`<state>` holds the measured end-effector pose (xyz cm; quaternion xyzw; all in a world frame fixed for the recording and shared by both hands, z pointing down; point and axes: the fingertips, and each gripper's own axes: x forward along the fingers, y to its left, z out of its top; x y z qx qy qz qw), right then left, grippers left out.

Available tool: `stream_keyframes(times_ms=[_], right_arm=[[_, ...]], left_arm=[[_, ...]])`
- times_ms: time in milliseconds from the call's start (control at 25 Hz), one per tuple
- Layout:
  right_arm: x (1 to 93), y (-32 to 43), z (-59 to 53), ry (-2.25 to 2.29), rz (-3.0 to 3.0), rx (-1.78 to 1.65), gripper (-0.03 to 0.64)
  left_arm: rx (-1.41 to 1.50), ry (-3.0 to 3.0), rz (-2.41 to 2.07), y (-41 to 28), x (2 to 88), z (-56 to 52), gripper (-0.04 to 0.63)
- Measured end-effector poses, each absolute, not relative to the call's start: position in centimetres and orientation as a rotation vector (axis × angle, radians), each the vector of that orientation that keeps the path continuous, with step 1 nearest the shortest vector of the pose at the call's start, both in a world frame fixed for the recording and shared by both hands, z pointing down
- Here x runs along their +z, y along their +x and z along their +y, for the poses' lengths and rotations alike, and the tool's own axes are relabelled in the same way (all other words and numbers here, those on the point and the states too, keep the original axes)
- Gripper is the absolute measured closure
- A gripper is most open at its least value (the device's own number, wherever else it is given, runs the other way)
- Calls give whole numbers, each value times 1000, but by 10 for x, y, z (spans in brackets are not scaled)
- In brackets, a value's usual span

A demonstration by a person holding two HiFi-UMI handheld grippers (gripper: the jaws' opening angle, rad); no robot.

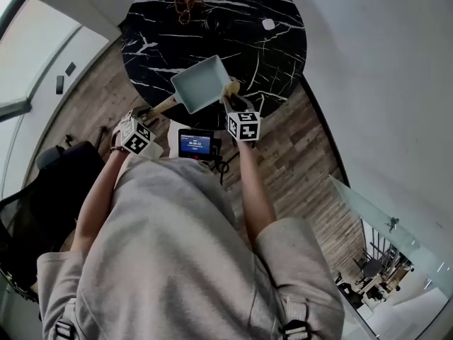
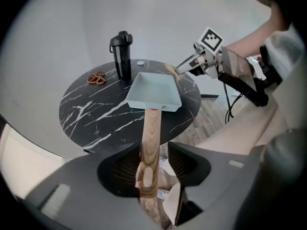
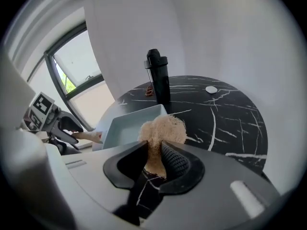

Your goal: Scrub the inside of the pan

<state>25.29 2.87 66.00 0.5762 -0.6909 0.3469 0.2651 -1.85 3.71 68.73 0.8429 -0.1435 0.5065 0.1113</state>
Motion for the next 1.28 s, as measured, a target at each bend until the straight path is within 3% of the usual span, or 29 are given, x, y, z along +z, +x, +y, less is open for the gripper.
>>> stream_keyframes(times_ms=[720,1280], right_arm=[[637,106,141,1628,-1895,957,506],[543,20,193,1801,-2122,840,503]], left_arm=[[1296,2654,-381,-103,643,105,471],[847,2953,-555,-123,529,149,515]])
